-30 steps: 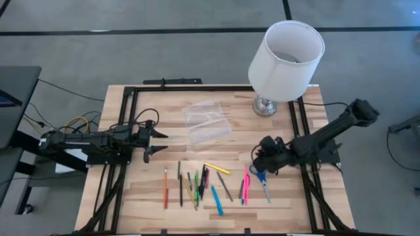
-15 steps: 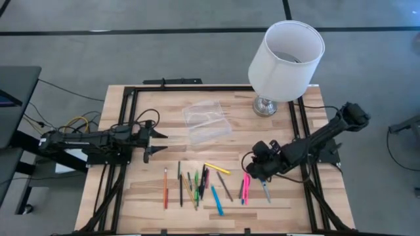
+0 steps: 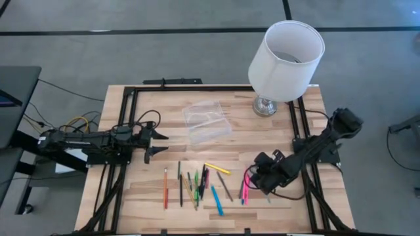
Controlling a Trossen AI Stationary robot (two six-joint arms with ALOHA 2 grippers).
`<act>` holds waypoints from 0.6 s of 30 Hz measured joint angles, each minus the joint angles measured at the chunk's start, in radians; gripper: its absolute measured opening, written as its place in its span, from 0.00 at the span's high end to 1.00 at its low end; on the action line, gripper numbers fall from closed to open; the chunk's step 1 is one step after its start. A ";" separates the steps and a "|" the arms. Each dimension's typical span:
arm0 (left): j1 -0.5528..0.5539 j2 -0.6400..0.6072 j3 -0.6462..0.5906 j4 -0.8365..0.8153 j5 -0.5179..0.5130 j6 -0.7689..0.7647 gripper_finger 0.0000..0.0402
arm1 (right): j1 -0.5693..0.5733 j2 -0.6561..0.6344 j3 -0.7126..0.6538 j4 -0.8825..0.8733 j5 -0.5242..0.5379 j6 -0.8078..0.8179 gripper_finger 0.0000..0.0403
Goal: Pick & place school supplies into a supply box
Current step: Put the scissors into the supply box
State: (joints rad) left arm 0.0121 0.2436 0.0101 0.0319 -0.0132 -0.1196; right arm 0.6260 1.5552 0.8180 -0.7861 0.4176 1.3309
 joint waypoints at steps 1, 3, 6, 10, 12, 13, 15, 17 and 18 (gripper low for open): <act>0.000 0.000 0.000 0.000 0.000 0.000 0.45 | -0.006 0.004 0.000 0.002 -0.001 -0.004 0.81; 0.000 0.000 0.000 0.000 0.000 0.000 0.45 | -0.016 0.005 0.000 0.004 -0.002 -0.030 0.80; 0.000 0.000 -0.001 0.000 0.001 0.012 0.45 | -0.037 -0.001 0.000 0.018 -0.005 -0.053 0.76; 0.000 0.000 -0.001 0.001 0.001 0.031 0.45 | -0.068 -0.002 0.000 0.018 -0.066 -0.070 0.66; 0.000 0.000 -0.001 0.001 0.000 0.047 0.45 | -0.082 0.011 0.000 0.032 -0.102 -0.086 0.61; 0.000 0.000 -0.002 0.002 0.000 0.055 0.45 | -0.089 0.018 0.000 0.034 -0.119 -0.097 0.59; 0.000 0.000 -0.002 0.002 -0.001 0.070 0.45 | -0.103 0.028 0.000 0.034 -0.145 -0.109 0.56; 0.000 0.000 -0.002 0.003 -0.001 0.083 0.45 | -0.117 0.036 0.000 0.034 -0.154 -0.121 0.53; 0.000 0.000 -0.002 0.003 -0.001 0.086 0.45 | -0.123 0.037 0.000 0.033 -0.155 -0.131 0.52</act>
State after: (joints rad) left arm 0.0124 0.2436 0.0082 0.0348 -0.0146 -0.0331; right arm 0.5031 1.5917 0.8177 -0.7533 0.2627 1.1998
